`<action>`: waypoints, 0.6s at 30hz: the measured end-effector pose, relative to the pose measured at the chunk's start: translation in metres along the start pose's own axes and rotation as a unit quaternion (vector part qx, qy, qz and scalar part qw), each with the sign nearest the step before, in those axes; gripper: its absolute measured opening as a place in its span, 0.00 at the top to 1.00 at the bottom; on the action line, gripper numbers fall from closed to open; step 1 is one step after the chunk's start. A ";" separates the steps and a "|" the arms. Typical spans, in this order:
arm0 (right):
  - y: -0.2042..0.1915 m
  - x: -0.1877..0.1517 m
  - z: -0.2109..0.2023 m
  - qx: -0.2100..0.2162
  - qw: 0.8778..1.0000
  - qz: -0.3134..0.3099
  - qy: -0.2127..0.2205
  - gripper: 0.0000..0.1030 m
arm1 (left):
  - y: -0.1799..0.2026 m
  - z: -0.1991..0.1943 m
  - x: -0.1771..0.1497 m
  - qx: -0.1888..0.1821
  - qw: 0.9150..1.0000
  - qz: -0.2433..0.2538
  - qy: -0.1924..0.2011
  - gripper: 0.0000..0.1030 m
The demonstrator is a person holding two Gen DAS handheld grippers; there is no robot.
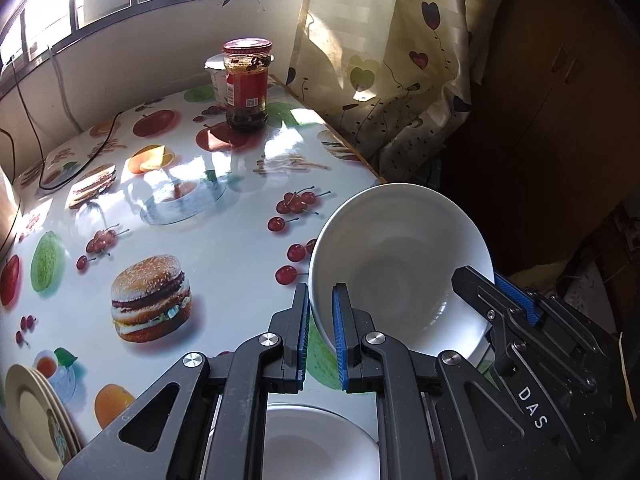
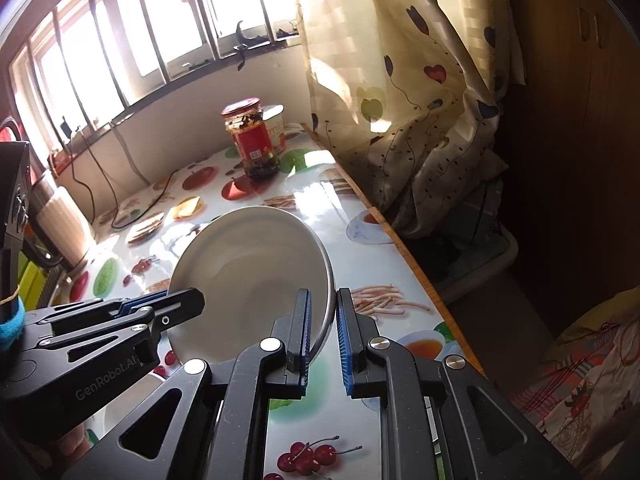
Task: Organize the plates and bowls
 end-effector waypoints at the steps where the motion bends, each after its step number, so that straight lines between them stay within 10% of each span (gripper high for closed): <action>1: -0.002 0.000 -0.003 0.000 1.000 -0.001 0.001 0.87 | -0.001 -0.002 -0.001 0.000 1.000 -0.001 0.002 0.89; 18: -0.036 -0.012 -0.036 0.009 1.000 -0.017 0.021 0.87 | -0.019 -0.042 -0.021 -0.004 1.000 -0.012 0.025 0.89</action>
Point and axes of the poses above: each gripper's, at about its wrist camera, not at the fingertips, and z roughly the way its jaws point, y to its right, x to its top, the point moved 8 cm from there along z, roughly the way its jaws point, and after that the axes turned 5 degrees about x, right-handed, at the moved point
